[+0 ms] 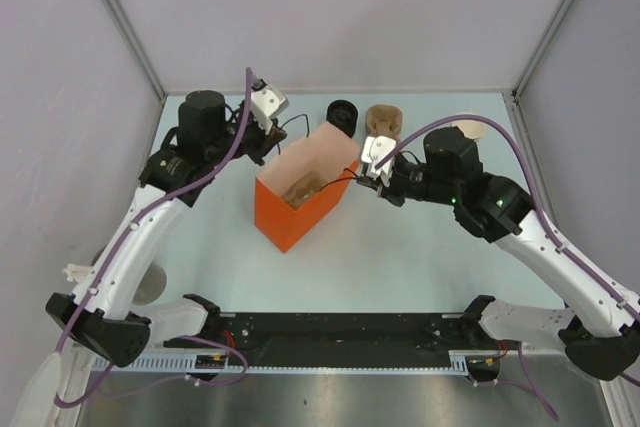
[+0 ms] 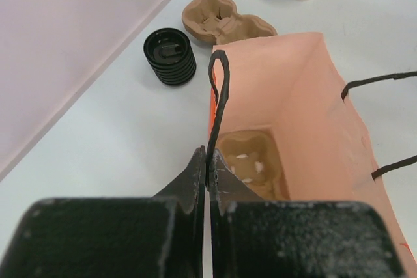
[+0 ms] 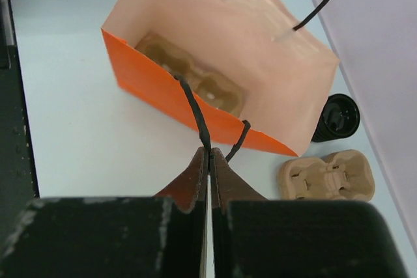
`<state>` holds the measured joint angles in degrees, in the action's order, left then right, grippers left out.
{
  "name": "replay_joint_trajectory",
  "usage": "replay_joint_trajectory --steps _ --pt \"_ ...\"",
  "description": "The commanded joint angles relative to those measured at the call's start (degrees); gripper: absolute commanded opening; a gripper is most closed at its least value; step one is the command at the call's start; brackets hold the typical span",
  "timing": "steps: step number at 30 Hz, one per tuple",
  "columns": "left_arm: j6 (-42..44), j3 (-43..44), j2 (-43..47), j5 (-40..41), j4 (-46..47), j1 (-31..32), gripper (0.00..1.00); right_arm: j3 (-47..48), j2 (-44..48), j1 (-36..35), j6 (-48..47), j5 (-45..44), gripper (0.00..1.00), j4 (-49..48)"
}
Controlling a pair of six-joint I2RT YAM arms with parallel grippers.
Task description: Pack the takeout coffee
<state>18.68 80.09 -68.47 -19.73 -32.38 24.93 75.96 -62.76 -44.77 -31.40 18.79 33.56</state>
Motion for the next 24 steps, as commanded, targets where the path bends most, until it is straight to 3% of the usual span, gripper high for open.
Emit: replay_joint_trajectory --steps 1,11,24 --pt "1.5 3.2 3.8 -1.6 1.8 -0.4 0.0 -1.3 3.5 1.1 -1.7 3.8 0.0 1.5" --pt "4.4 0.4 6.5 -6.8 0.7 -0.2 0.0 -6.3 4.3 1.5 -8.9 9.3 0.0 12.4" --pt "10.1 -2.2 8.2 -12.6 -5.3 5.2 0.0 -21.2 8.9 -4.6 -10.2 2.7 0.0 13.1"
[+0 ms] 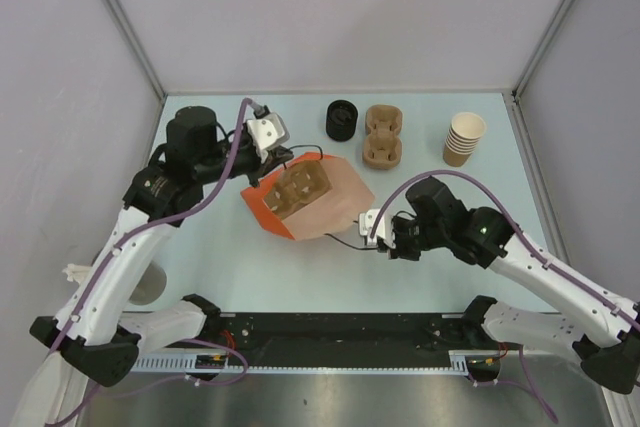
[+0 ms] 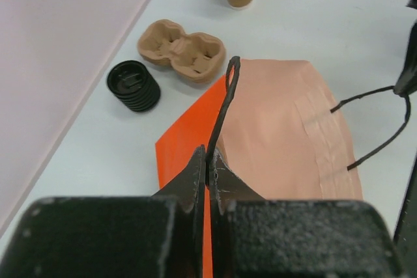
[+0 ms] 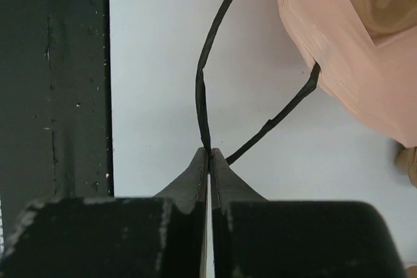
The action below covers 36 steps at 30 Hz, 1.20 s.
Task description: Pack the takeout coffee
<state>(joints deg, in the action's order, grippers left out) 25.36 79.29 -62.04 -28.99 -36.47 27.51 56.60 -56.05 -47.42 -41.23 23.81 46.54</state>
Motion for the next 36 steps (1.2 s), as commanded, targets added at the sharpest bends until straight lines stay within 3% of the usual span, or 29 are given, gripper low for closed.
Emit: replay_joint_trajectory --steps 1,8,22,31,36 --pt "4.2 -2.2 1.8 -3.0 -1.6 3.2 0.0 -3.1 2.3 -2.4 -0.3 -2.5 0.0 -0.1" --pt "7.2 -9.3 3.6 -2.5 -3.2 5.9 0.01 -7.6 2.4 -6.4 0.1 -4.7 0.0 -1.3" --pt "7.8 -11.5 3.5 -6.5 -3.2 6.9 0.01 -9.9 5.2 -8.3 1.5 -7.3 0.0 -3.9" --pt "6.2 -10.1 3.2 -1.8 -1.8 6.9 0.0 -9.1 5.8 -8.3 1.6 -7.7 0.0 -5.3" --pt "2.6 -7.9 3.1 3.3 2.5 4.6 0.0 -4.5 4.6 -8.4 2.4 -14.1 0.0 -8.5"
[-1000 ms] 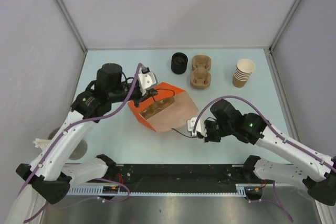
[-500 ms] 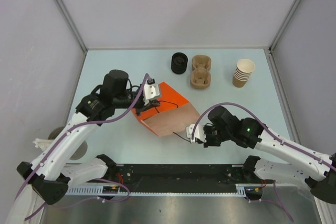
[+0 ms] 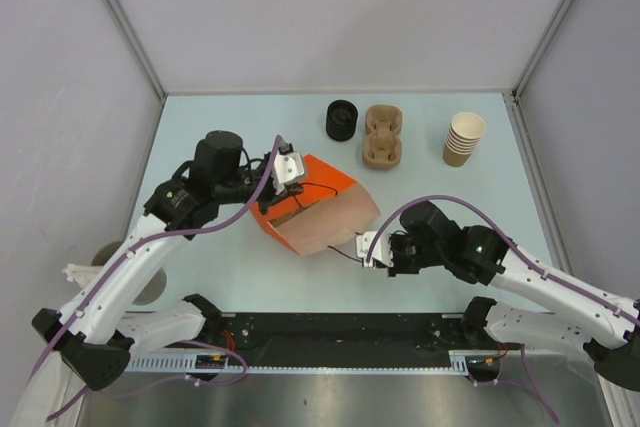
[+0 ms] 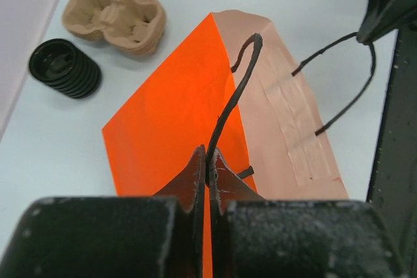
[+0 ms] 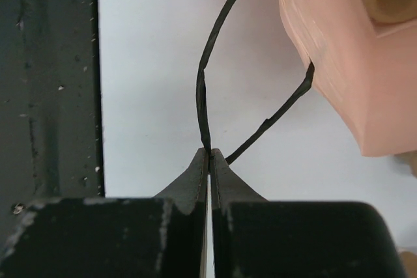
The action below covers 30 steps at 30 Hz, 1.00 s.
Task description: Pack the takeout coffee
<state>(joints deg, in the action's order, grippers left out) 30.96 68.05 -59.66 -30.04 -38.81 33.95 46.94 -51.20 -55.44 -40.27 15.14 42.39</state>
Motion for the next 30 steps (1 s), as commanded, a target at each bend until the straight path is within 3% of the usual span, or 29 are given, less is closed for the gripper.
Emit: replay_joint_trajectory --steps 1,13,16,21,30 --pt "-3.5 4.3 0.6 4.5 5.2 -2.7 0.0 6.1 -0.7 -0.3 1.2 -6.5 0.0 -5.7" --pt "-11.1 6.8 -1.9 14.5 13.0 -8.7 0.0 20.8 -8.5 -0.3 2.9 -18.4 0.0 -18.3" --pt "-13.2 8.5 -2.7 11.7 13.7 -10.3 0.0 24.1 -10.2 -0.3 4.1 -21.8 0.0 -20.9" --pt "-15.9 11.3 -3.1 0.3 12.3 -11.7 0.0 28.8 -11.7 -0.3 5.9 -22.2 0.0 -21.2" --pt "-17.8 12.2 -3.9 0.3 12.8 -13.0 0.0 33.3 -13.0 0.3 7.0 -22.2 0.0 -20.4"
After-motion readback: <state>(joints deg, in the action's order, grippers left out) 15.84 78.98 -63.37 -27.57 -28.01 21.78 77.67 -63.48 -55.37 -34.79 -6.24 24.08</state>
